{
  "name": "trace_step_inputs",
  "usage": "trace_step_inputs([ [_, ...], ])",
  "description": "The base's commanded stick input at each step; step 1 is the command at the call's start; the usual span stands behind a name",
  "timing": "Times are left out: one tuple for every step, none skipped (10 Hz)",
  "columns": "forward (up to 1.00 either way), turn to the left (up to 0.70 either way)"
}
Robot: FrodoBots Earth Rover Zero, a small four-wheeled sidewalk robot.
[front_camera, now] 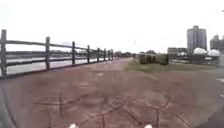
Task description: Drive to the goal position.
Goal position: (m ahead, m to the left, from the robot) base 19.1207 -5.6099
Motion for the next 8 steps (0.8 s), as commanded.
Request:
trace_step_inputs([
  [0.97, 0.0],
  [0.97, 0.0],
  [0.97, 0.0],
  [0.97, 0.0],
  [0.97, 0.0],
  [0.97, 0.0],
  [0.97, 0.0],
  [0.97, 0.0],
])
